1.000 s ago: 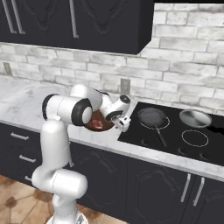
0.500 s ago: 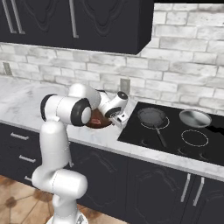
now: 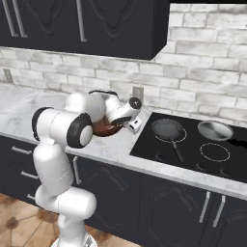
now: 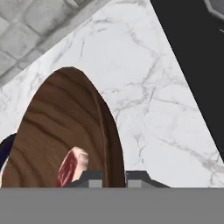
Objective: Place one of the steaks on the plate and the other in the bowl. Then place the bowl in the fridge.
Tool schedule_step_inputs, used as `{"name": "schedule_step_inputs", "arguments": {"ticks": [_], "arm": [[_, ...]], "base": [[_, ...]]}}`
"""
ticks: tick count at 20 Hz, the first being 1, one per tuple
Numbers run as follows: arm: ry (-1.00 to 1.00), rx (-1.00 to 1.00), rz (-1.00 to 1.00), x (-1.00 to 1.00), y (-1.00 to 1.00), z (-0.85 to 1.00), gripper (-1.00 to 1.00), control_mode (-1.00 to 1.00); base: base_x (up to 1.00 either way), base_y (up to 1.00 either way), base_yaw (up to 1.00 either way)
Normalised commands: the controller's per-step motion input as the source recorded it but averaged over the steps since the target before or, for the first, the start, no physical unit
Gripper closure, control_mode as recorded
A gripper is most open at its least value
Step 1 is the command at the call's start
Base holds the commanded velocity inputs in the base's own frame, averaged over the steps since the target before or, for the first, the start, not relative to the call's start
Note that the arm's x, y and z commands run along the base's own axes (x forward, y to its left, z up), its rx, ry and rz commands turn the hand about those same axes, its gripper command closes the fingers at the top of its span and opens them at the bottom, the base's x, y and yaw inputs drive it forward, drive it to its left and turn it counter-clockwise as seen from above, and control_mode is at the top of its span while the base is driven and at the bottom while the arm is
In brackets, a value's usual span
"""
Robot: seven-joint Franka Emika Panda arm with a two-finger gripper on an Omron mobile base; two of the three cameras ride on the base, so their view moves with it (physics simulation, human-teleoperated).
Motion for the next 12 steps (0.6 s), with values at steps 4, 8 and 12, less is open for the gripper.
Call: {"name": "schedule_step_inputs", "arguments": {"ticks": [4, 8, 12], "arm": [[0.0, 0.01, -0.02, -0.25, -0.05, 0.46, 1.0, -1.0], [0.1, 0.26, -0.17, -0.07, -0.15, 0.58, 1.0, -1.0], [0.38, 0.35, -0.21, -0.12, -0.04, 0.58, 1.0, -1.0]], "base": [[0.0, 0.0, 0.0], [0.0, 0.0, 0.0], [0.0, 0.0, 0.0]]}}
